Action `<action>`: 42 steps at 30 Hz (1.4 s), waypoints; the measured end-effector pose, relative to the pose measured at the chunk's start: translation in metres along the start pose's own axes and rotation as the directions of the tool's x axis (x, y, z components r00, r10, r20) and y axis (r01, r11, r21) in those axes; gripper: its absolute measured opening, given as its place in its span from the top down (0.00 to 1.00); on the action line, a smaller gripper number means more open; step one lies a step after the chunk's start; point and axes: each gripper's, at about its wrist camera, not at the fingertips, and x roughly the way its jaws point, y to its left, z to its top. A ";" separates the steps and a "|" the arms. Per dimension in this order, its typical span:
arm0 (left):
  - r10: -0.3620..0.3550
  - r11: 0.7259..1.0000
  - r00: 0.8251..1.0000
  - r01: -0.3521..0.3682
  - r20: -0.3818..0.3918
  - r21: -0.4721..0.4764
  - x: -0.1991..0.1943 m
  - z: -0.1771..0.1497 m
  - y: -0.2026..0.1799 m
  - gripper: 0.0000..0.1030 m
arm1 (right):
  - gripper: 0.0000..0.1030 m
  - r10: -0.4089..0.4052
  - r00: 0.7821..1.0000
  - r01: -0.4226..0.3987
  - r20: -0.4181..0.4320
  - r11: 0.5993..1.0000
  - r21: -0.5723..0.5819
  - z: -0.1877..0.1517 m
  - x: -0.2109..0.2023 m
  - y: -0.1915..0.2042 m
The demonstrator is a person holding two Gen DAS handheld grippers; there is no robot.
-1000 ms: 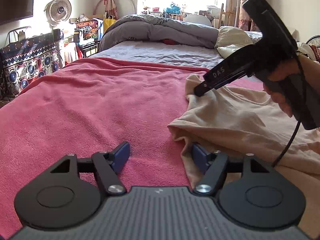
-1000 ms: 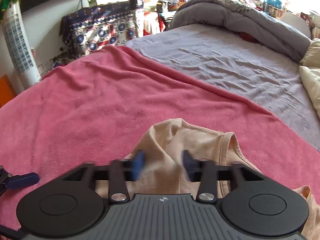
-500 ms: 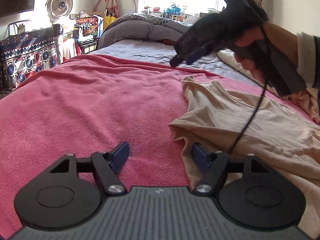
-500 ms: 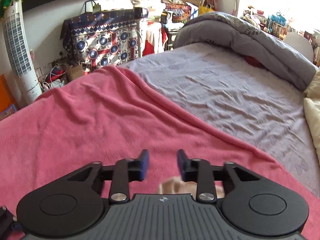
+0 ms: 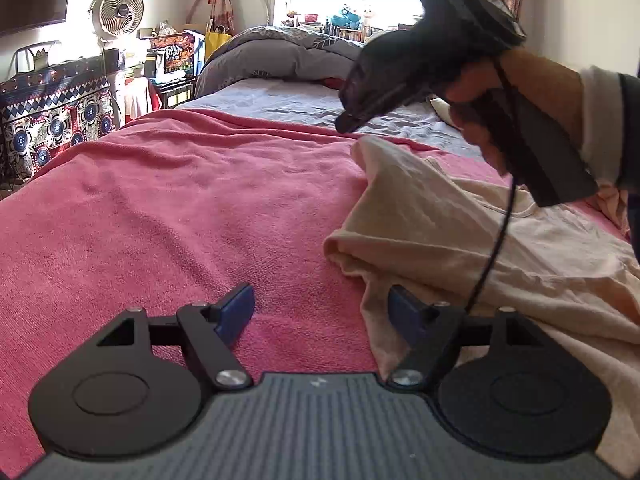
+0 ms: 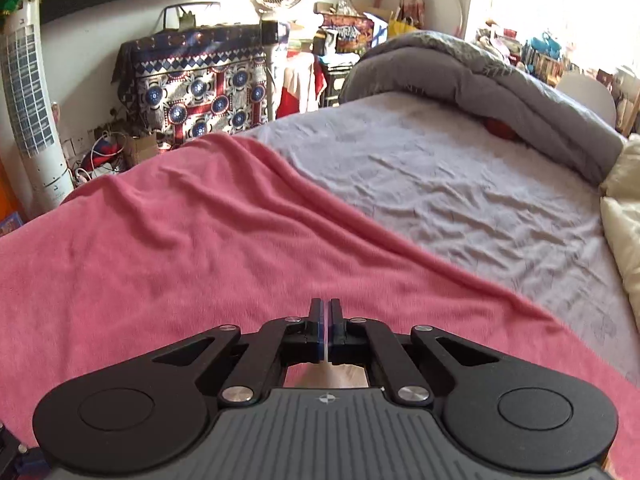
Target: Fold clothes
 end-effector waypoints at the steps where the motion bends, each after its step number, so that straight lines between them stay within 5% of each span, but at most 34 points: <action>1: -0.003 1.000 1.000 0.003 0.000 -0.002 0.000 0.000 0.000 0.25 | 0.96 -0.012 0.999 0.012 -0.034 1.000 -0.005 0.003 0.013 0.000; 3: -0.010 1.000 1.000 0.010 0.000 -0.010 -0.001 -0.001 0.002 0.25 | 0.95 -0.031 0.993 0.031 -0.116 1.000 -0.001 0.000 0.032 -0.002; 6: -0.017 1.000 1.000 0.017 0.002 -0.019 -0.002 -0.001 0.003 0.24 | 0.86 -0.026 0.995 0.031 -0.094 0.998 0.050 -0.014 0.005 -0.014; 8: -0.020 1.000 1.000 0.020 0.001 -0.019 -0.002 -0.001 0.003 0.23 | 0.44 0.004 0.999 0.000 -0.041 0.996 0.084 -0.026 -0.039 -0.028; 10: -0.045 0.999 0.999 0.045 0.002 -0.020 -0.002 0.000 0.003 0.13 | 0.31 -0.021 1.000 0.021 -0.002 0.997 0.072 -0.046 -0.090 -0.042; 12: -0.085 0.996 0.996 0.085 0.009 -0.030 -0.004 0.000 0.004 0.00 | 0.31 -0.079 0.997 0.080 -0.007 0.997 0.019 -0.074 -0.139 -0.052; 15: -0.210 0.977 0.977 0.210 0.036 -0.015 -0.005 -0.001 0.005 0.00 | 0.31 -0.233 0.964 0.222 -0.126 0.970 -0.094 -0.136 -0.184 -0.049; 17: -0.069 0.997 0.998 0.069 -0.001 0.023 0.002 -0.001 -0.007 0.05 | 0.32 -0.238 0.955 0.222 -0.176 0.969 -0.104 -0.178 -0.205 -0.045; 18: 0.024 0.999 0.999 -0.023 -0.021 0.046 0.006 0.000 -0.014 0.11 | 0.32 -0.293 0.946 0.281 -0.137 0.955 -0.097 -0.198 -0.217 -0.040; 19: 0.043 0.997 0.999 -0.042 -0.016 0.059 0.004 -0.001 -0.020 0.11 | 0.30 -0.317 0.941 0.313 -0.116 0.948 -0.057 -0.208 -0.224 -0.040; 22: 0.043 0.996 0.998 -0.045 0.036 0.075 -0.010 -0.006 -0.026 0.07 | 0.30 -0.325 0.941 0.333 -0.091 0.938 0.100 -0.226 -0.238 -0.045; 24: 0.102 0.993 0.995 -0.103 0.023 0.062 -0.008 -0.007 -0.026 0.06 | 0.34 -0.262 0.963 0.269 -0.070 0.953 0.141 -0.234 -0.247 -0.036; 28: 0.113 0.994 0.993 -0.112 -0.037 0.014 0.001 -0.005 -0.019 0.05 | 0.71 -0.222 0.969 0.234 -0.104 0.964 0.123 -0.252 -0.248 -0.006; 36: 0.111 0.994 0.993 -0.109 -0.046 0.026 0.008 -0.003 -0.018 0.01 | 0.61 -0.145 0.987 0.157 -0.063 0.939 0.306 -0.261 -0.251 0.008; 39: 0.106 0.994 0.993 -0.105 -0.049 0.024 0.010 -0.002 -0.017 0.01 | 0.62 -0.258 0.957 0.283 -0.131 0.929 0.240 -0.268 -0.238 0.010; 42: 0.109 0.994 0.993 -0.108 -0.050 0.028 0.010 -0.002 -0.018 0.01 | 0.71 -0.275 0.954 0.295 -0.116 0.927 0.230 -0.276 -0.239 0.009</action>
